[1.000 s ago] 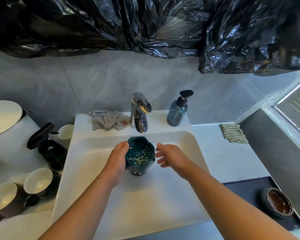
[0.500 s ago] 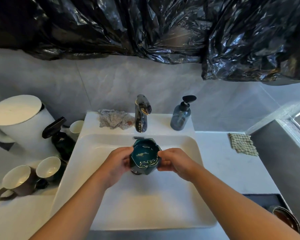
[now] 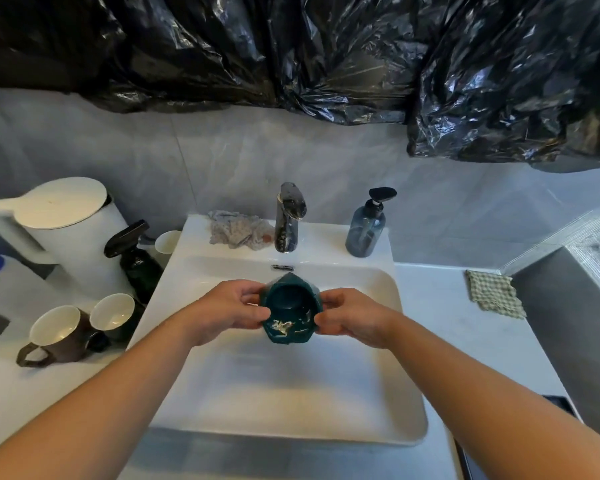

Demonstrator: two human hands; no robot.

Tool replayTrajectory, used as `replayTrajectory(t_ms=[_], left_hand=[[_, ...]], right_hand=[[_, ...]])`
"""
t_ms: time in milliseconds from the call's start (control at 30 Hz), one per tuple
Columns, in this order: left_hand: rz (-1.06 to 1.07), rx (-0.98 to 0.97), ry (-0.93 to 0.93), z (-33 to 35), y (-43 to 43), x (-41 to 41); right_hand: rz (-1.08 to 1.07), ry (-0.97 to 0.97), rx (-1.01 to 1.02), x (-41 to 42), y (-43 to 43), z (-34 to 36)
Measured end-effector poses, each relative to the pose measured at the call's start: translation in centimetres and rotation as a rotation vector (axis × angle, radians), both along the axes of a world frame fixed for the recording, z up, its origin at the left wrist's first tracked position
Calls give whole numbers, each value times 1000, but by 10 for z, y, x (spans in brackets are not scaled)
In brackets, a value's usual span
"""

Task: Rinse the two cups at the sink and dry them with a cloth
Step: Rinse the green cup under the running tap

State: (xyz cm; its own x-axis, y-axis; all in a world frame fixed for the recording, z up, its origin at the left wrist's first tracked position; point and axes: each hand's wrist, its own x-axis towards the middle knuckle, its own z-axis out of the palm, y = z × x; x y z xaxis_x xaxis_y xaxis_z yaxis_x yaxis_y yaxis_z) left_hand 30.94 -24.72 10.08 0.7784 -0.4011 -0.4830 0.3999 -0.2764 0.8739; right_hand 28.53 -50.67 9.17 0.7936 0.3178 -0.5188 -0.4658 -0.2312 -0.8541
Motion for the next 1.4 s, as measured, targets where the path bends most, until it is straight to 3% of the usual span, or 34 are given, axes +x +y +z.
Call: replayTrajectory(t_ms=[133, 433, 633, 867, 1100, 1267, 1400], left_hand=[[-36, 110, -119, 16, -6, -1], [-59, 229, -390, 39, -5, -4], [-70, 281, -582, 56, -3, -11], [-204, 537, -1038, 70, 5, -18], [-423, 609, -1673, 76, 13, -23], [-402, 561, -1885, 82, 14, -19], [-402, 559, -1925, 88, 14, -18]], right_hand=[[88, -123, -196, 5, -1, 16], [126, -348, -308, 1, 4, 51], [187, -600, -439, -3, 5, 68], [331, -1089, -747, -10, 7, 85], [426, -1678, -817, -16, 3, 82], [391, -1875, -804, -9, 0, 89], [398, -1917, -801, -6, -3, 94]])
